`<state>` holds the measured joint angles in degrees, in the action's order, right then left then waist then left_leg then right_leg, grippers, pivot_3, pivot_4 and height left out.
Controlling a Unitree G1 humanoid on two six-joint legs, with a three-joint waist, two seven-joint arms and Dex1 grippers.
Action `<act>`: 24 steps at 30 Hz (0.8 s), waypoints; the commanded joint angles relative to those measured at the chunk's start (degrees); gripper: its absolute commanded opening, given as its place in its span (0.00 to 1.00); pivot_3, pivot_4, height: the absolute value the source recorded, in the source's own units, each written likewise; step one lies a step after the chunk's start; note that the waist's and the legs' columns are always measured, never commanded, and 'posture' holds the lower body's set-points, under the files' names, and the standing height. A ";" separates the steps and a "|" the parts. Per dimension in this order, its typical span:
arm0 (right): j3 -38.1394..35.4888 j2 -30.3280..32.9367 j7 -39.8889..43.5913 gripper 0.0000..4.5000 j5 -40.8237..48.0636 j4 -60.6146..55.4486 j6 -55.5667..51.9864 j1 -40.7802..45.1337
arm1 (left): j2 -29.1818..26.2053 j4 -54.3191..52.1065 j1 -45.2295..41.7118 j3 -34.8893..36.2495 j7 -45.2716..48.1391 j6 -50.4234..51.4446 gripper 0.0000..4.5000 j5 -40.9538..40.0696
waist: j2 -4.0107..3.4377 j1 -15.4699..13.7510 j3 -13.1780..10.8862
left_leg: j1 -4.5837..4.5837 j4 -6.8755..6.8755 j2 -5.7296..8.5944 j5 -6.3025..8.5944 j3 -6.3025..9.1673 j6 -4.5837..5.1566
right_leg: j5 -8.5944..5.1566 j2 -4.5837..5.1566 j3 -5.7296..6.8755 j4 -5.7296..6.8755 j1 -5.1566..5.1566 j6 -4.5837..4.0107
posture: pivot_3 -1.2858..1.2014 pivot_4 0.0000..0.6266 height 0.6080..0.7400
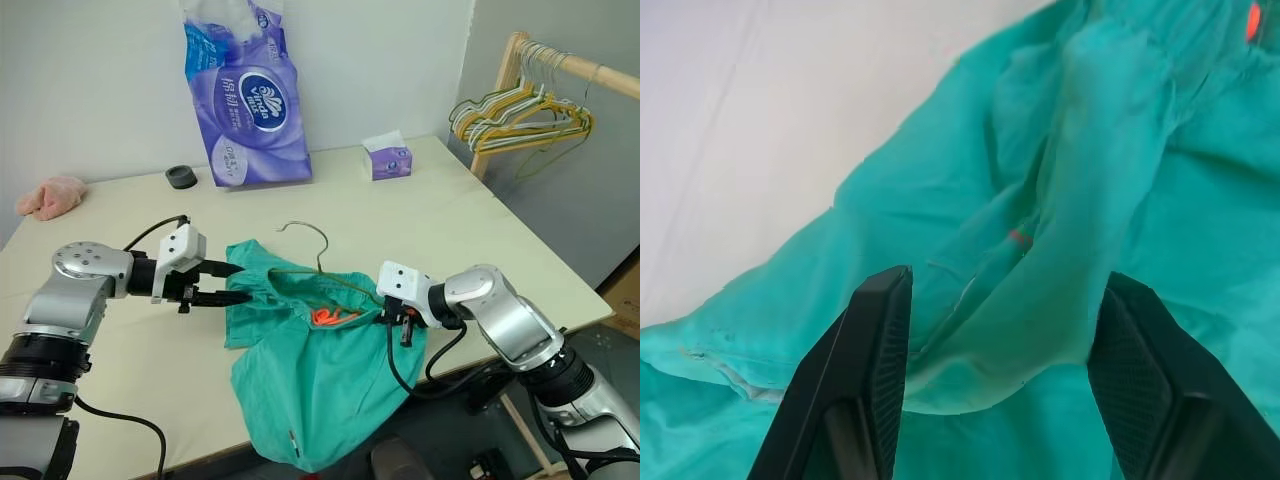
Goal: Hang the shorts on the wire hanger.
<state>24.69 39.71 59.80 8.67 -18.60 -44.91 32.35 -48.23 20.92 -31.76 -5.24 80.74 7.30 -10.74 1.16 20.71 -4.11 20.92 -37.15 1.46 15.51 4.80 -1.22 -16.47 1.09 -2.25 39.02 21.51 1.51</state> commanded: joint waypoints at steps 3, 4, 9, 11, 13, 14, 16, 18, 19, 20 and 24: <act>-2.20 0.77 0.25 0.00 2.46 -3.71 -1.17 -0.09 | 2.46 3.26 -2.41 -1.55 -2.67 -6.14 0.58 3.65 | 0.00 0.04 0.00 | 0.00 0.00 0.00 0.00 -0.01 0.00 | 0.00 0.00 0.00 0.00 0.00 0.00 | 0.35 0.03 1.00; -2.23 0.92 0.23 0.00 2.83 -4.13 -1.59 -0.32 | 3.35 4.97 -3.46 -1.39 -4.24 -7.42 0.54 4.29 | 0.01 0.00 0.01 | 0.00 0.00 0.00 0.00 0.00 0.00 | 0.00 0.00 0.00 0.00 0.01 0.00 | 0.35 0.03 1.00; -2.70 1.35 -0.02 0.00 3.72 -5.37 -2.88 -1.31 | 4.87 9.45 -5.67 -0.50 -5.68 -9.32 0.25 4.52 | 0.03 0.39 0.04 | 0.02 -0.01 0.00 0.00 -0.02 0.00 | 0.00 0.01 0.01 0.00 0.00 0.01 | 0.35 0.03 1.00; -2.97 1.50 -0.11 0.00 3.93 -5.75 -3.31 -1.65 | 5.07 9.87 -5.76 -0.33 -5.85 -9.51 0.12 4.14 | 0.03 0.63 0.04 | 0.02 0.00 0.00 0.00 -0.01 0.00 | -0.01 0.01 0.01 0.00 0.01 0.02 | 0.35 0.03 1.00; -3.42 1.78 -0.19 0.00 4.29 -6.17 -3.90 -2.14 | 5.21 10.10 -5.68 -0.02 -6.21 -9.34 0.00 3.91 | 0.04 0.80 0.04 | 0.02 0.01 0.00 0.00 -0.01 0.00 | -0.01 0.01 0.01 0.00 0.01 0.02 | 0.35 0.04 1.00; -3.66 1.99 -0.24 0.00 4.61 -6.34 -4.21 -2.38 | 5.20 10.29 -5.61 0.04 -6.38 -9.36 0.00 3.99 | 0.04 0.89 0.04 | 0.02 0.01 0.00 0.00 0.00 0.00 | -0.01 0.01 0.02 0.00 0.01 0.02 | 0.35 0.04 1.00; -4.08 2.52 -0.36 0.00 5.18 -6.57 -4.61 -2.73 | 5.01 10.60 -5.44 0.12 -6.81 -9.49 0.00 4.27 | 0.04 1.01 0.04 | 0.03 0.01 0.00 0.00 0.00 0.00 | -0.01 0.01 0.02 0.00 0.01 0.03 | 0.35 0.04 1.00; -4.61 3.29 -0.31 0.00 5.83 -6.84 -4.89 -3.13 | 4.76 10.66 -5.24 0.31 -7.30 -9.46 0.00 4.40 | 0.04 1.12 0.04 | 0.03 0.01 0.00 0.00 0.00 0.00 | -0.02 0.01 0.02 0.00 0.01 0.03 | 0.35 0.04 1.00; -4.93 3.79 -0.23 0.00 6.04 -6.97 -4.87 -3.44 | 4.61 10.74 -5.17 0.45 -7.73 -9.38 0.00 4.48 | 0.04 1.15 0.04 | 0.03 0.01 0.00 0.00 0.00 0.00 | -0.02 0.01 0.02 0.00 0.01 0.03 | 0.35 0.04 1.00; -5.23 4.21 -0.20 0.00 6.27 -7.09 -4.95 -3.73 | 4.51 10.82 -5.12 0.52 -8.03 -9.35 0.00 4.51 | 0.04 1.16 0.04 | 0.03 0.01 0.00 0.00 0.00 0.00 | -0.02 0.01 0.03 0.00 0.01 0.03 | 0.35 0.04 1.00; -6.17 5.70 -0.41 0.00 7.59 -7.96 -5.40 -4.99 | 4.11 10.77 -4.56 0.39 -8.48 -9.51 0.00 4.78 | 0.04 1.23 0.05 | 0.03 0.01 0.00 0.00 0.00 0.00 | -0.03 0.01 0.02 0.00 0.00 0.05 | 0.35 0.04 1.00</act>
<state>20.80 44.38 58.89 14.89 -24.22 -50.35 27.47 -42.54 31.59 -35.81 -6.87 73.37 -1.69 -6.24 1.20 21.94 -4.06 20.95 -37.14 1.46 15.51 4.80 -1.22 -16.49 1.10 -2.23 39.02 21.51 1.55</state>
